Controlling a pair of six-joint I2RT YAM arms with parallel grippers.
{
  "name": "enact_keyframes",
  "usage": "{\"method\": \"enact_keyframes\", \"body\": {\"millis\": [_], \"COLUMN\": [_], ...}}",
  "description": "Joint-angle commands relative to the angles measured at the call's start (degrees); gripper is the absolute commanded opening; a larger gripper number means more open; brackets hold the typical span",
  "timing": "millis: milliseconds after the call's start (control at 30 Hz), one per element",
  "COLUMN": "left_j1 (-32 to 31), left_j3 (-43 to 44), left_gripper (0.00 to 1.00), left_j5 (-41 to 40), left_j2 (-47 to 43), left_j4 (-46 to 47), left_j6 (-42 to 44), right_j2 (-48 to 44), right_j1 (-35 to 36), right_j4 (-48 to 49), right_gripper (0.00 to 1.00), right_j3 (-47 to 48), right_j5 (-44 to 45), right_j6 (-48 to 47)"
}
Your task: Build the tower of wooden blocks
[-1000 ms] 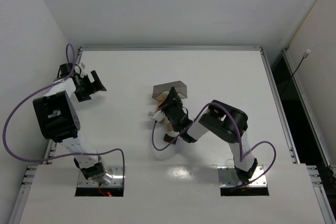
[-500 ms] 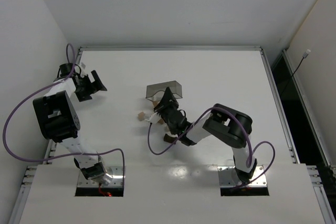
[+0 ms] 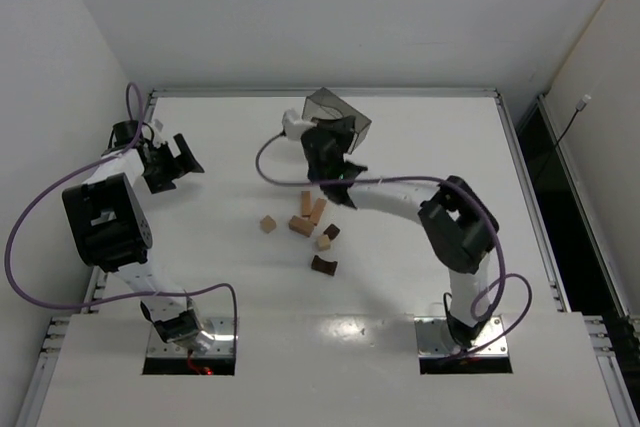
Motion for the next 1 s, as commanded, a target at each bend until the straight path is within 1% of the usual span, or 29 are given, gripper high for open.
{"method": "enact_keyframes", "body": {"millis": [0, 33, 67, 133, 167, 233, 267, 300, 333, 367, 400, 467, 500, 567, 600, 700, 867, 967], "left_j1": [0.7, 0.7, 0.7, 0.7, 0.7, 0.7, 0.7, 0.7, 0.7, 0.7, 0.7, 0.7, 0.7, 0.7, 0.7, 0.7, 0.7, 0.7], "left_j3": [1.5, 1.5, 1.5, 1.0, 1.0, 1.5, 1.5, 1.5, 1.5, 1.5, 2.0, 2.0, 1.5, 0.7, 0.7, 0.7, 2.0, 2.0], "left_gripper": [1.0, 1.0, 1.0, 1.0, 1.0, 1.0, 1.0, 1.0, 1.0, 1.0, 1.0, 1.0, 1.0, 1.0, 1.0, 1.0, 1.0, 1.0], "left_j5": [1.7, 1.7, 1.7, 1.7, 1.7, 2.8, 2.8, 3.3, 3.3, 3.3, 3.8, 3.8, 4.5, 5.6, 5.6, 7.0, 8.1, 8.1], "left_j2": [-0.6, -1.1, -1.1, -1.1, -0.6, 0.1, 0.1, 0.1, 0.1, 0.1, 0.1, 0.1, -0.5, -1.3, -1.3, -0.4, 1.0, 1.6], "left_j4": [1.5, 2.2, 2.2, 2.2, 2.2, 2.2, 2.2, 2.2, 2.2, 2.2, 2.2, 2.8, 3.4, 5.6, 5.6, 6.1, 5.4, 4.9], "left_j6": [0.3, 0.3, 0.3, 0.3, 0.3, 0.3, 0.3, 0.3, 0.3, 1.0, 1.0, 1.6, 1.6, 1.6, 1.6, 1.6, 1.6, 2.1], "right_j2": [-0.8, 0.1, 0.8, 1.4, 1.4, 3.2, 5.2, 6.3, 7.2, 8.6, 9.3, 10.5, 11.7, 12.5, 12.5, 15.2, 20.1, 22.8], "right_j1": [-6.3, -8.2, -11.2, -13.7, -14.8, -19.6, -24.0, -26.4, -28.6, -32.7, -35.0, -39.2, -43.6, -47.5, -50.6, -55.9, -59.2, -59.7], "right_j4": [-54.0, -64.6, -67.2, -70.6, -71.8, -75.9, -80.1, -81.7, -83.1, -83.7, -84.2, -84.8, -84.8, -84.2, -84.2, -83.7, -82.6, -81.4], "right_gripper": [0.0, 0.0, 0.0, 0.0, 0.0, 0.0, 0.0, 0.0, 0.0, 0.0, 0.0, 0.0, 0.0, 0.0, 0.0, 0.0, 0.0, 0.0], "right_j3": [18.8, 21.7, 23.7, 26.2, 28.0, 31.5, 35.2, 36.8, 37.6, 38.9, 39.5, 40.7, 41.2, 41.9, 42.0, 45.3, 50.7, 53.7], "right_j5": [-7.5, -14.4, -16.8, -20.5, -24.8, -30.7, -37.7, -44.2, -46.1, -48.1, -52.2, -55.8, -61.5, -64.6, -67.0, -70.2, -70.4, -67.7], "right_j6": [47.7, 51.5, 54.8, 56.1, 57.0, 58.8, 60.7, 61.5, 62.1, 62.6, 62.6, 63.4, 63.4, 64.2, 64.2, 64.2, 64.2, 63.1]}}
